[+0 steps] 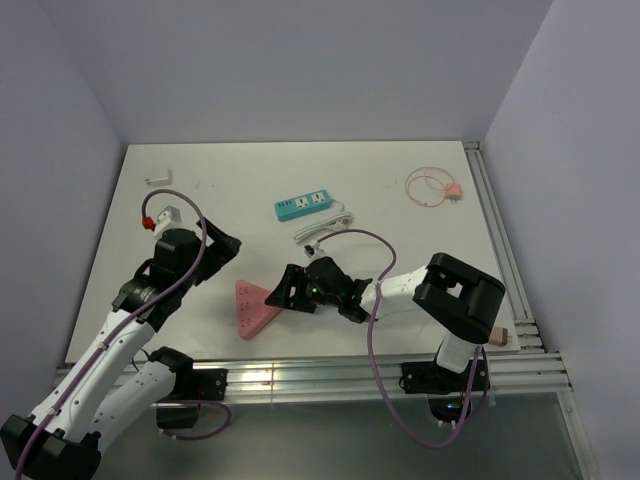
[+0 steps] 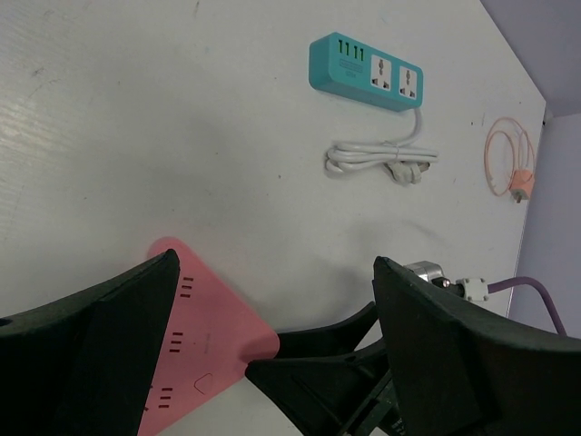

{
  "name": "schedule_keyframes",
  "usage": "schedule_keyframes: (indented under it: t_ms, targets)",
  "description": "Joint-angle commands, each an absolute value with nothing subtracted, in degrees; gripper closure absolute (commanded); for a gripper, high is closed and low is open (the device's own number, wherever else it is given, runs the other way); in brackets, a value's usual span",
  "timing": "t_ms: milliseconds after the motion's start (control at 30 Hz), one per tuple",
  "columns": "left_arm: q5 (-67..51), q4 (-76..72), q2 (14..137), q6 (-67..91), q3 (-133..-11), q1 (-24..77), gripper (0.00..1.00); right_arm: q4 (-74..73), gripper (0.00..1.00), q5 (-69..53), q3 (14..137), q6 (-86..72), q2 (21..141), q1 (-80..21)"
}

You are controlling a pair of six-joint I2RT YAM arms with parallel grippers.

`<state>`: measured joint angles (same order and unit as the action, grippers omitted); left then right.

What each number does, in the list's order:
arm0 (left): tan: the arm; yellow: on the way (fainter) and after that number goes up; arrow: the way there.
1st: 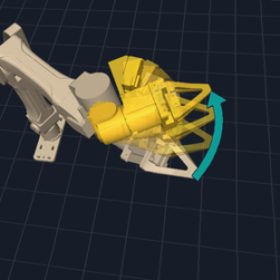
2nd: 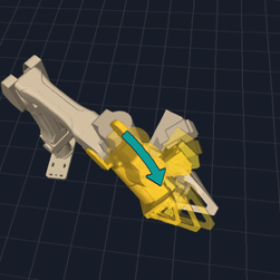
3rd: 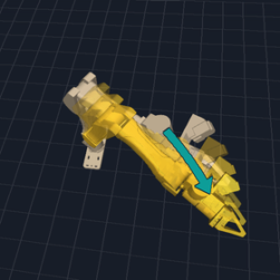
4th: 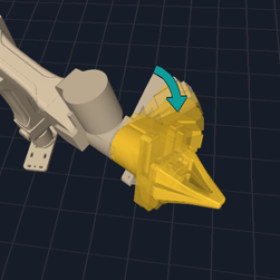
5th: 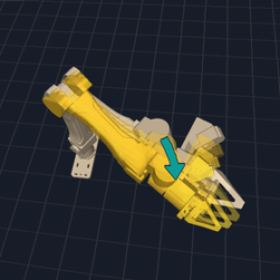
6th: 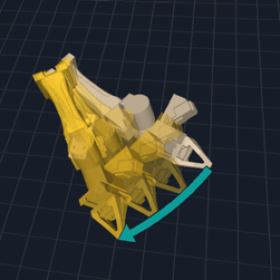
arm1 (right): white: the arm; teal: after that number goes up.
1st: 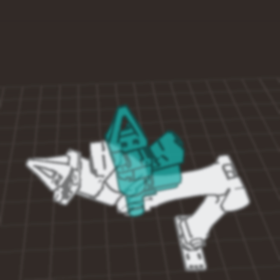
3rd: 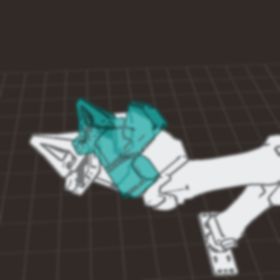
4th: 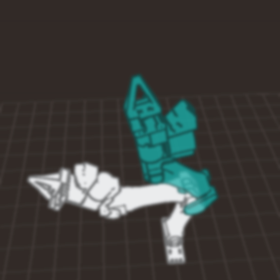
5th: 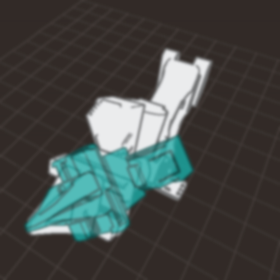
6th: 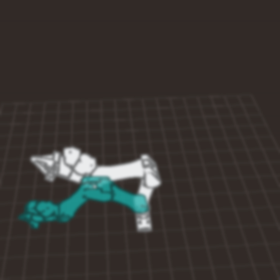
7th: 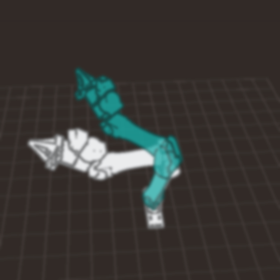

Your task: Insert the plug

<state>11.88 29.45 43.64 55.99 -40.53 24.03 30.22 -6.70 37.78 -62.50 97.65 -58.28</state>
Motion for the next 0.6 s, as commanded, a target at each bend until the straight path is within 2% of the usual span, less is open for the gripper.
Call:
schedule_keyframes:
  t_ms: [0,133,267,433,567]
  targets:
    - [10.9,27.86,43.68,54.32,-42.36,24.17,0.07,31.81,0.3,-5.54,39.64,-61.61,97.29,-57.75]
    - [10.37,27.69,43.68,54.23,-42.36,24.17,0.08,32.25,0.33,-5.97,39.81,-61.52,97.91,-57.39]
    - [10.02,27.6,43.24,54.14,-41.92,24.17,0.08,32.87,0.47,-6.33,39.55,-61.44,97.56,-57.22]
    - [9.41,27.42,42.8,53.88,-41.49,24.17,0.08,32.61,0.54,-5.36,36.84,-61.35,95.37,-55.99]
    - [8.7,26.98,42.54,53.53,-41.48,24.17,0.08,31.99,0.65,-4.75,33.58,-61.26,93.08,-53.44]
